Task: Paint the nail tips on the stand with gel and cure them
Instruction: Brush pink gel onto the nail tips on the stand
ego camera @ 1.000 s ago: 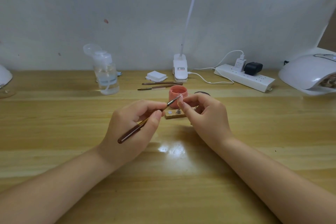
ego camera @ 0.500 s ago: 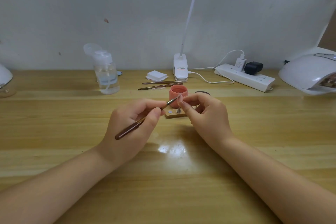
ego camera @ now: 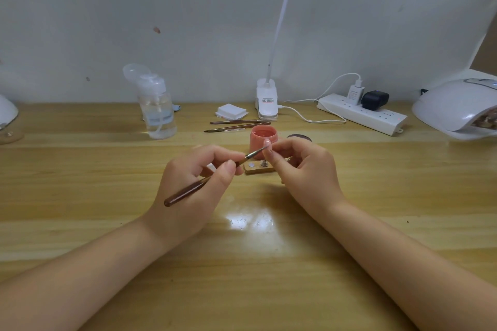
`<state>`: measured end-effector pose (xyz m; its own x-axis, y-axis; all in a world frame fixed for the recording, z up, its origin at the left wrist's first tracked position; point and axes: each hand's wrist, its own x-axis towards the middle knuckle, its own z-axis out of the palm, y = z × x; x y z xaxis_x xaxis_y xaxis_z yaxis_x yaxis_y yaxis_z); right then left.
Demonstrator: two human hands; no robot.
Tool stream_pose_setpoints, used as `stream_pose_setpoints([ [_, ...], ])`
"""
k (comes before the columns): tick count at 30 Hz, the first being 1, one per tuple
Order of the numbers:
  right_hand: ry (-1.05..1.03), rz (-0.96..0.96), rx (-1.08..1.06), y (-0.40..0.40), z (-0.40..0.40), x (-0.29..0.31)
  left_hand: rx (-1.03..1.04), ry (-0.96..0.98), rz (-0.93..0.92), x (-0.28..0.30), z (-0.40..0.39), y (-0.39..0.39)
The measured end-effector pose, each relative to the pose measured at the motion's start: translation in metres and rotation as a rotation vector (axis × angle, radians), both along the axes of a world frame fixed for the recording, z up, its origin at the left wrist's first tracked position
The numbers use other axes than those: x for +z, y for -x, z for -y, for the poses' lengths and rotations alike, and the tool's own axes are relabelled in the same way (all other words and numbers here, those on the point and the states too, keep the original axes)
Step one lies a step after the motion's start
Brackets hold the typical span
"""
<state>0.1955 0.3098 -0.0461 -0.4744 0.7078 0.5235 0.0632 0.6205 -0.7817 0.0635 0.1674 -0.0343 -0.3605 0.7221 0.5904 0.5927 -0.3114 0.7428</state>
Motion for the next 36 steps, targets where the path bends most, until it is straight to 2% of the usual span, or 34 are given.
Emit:
stream_pose_setpoints([
  [6, 0.004, 0.0, 0.012, 0.0005, 0.0009, 0.0005, 0.011, -0.044, 0.028, 0.0016, 0.0002, 0.0004],
  [11, 0.019, -0.001, 0.023, 0.0005, 0.0008, 0.0008, 0.005, -0.004, 0.058, 0.0015, -0.0005, -0.0009],
  [16, 0.002, -0.011, 0.012, -0.0001, 0.0012, 0.0, -0.034, -0.016, 0.027, 0.0014, 0.0014, 0.0016],
  [36, -0.082, 0.033, -0.029, -0.0011, -0.0001, -0.0003, 0.054, -0.035, -0.057, 0.0067, 0.0012, -0.0012],
])
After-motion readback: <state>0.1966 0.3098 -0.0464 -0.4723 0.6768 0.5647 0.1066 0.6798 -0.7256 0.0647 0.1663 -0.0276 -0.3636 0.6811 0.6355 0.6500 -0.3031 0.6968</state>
